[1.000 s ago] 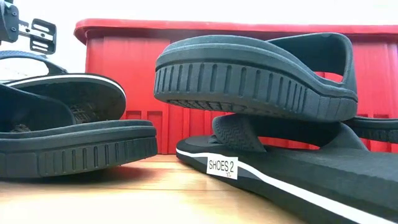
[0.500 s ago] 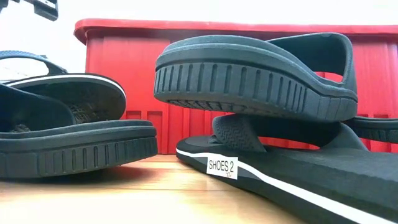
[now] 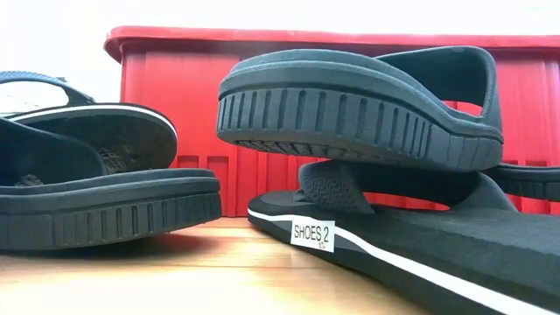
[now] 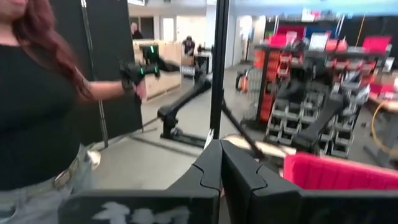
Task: Pick and place slides into bin
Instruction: Put the black slide into the red bin
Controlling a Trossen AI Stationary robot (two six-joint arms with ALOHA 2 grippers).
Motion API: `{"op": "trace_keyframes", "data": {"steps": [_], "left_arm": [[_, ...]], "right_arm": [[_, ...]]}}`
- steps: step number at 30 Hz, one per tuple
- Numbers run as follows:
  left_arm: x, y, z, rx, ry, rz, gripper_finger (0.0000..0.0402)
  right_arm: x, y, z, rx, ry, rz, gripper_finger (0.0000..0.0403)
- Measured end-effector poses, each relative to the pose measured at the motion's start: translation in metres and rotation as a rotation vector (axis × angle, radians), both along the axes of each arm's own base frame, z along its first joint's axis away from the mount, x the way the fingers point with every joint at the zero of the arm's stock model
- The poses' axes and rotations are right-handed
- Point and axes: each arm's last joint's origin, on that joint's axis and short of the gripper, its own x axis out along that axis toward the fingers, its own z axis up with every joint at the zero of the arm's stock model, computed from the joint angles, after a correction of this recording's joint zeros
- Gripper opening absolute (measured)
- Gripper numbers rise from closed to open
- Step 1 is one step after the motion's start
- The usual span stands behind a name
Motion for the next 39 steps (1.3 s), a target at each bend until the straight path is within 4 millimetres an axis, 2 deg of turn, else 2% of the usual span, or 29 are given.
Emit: {"op": "trace_keyframes", "data": {"steps": [3,6,10,15,22,29,34,39], "left_arm": [[0.01,-0.005,0.016,0.029,0.055,0.0,0.0003],[0.02,-0.01,0.028,0.021,0.117,0.004,0.0003],[0.032,-0.016,0.039,-0.002,0.18,0.011,0.0016],[0.04,-0.02,0.05,-0.002,0.199,0.012,0.0027],[0.043,-0.022,0.054,-0.015,0.177,-0.003,0.0025],[0.044,-0.021,0.054,0.018,0.155,0.019,0.001],[0.045,-0.018,0.054,0.062,0.129,0.117,0.0002],[0.046,-0.016,0.054,0.091,0.115,0.199,0.0017]], "right_arm": [[0.002,0.002,-0.005,0.003,0.064,0.021,0.0],[0.003,0.007,-0.012,-0.026,0.132,0.116,0.0],[0.006,0.014,-0.023,-0.082,0.23,0.218,0.0],[0.012,0.019,-0.034,-0.146,0.329,0.234,0.0],[0.014,0.027,-0.039,-0.222,0.338,0.368,0.0],[0.015,0.028,-0.039,-0.226,0.335,0.377,0.0],[0.017,0.028,-0.037,-0.197,0.318,0.365,0.0],[0.018,0.029,-0.034,-0.179,0.288,0.365,0.0]]}}
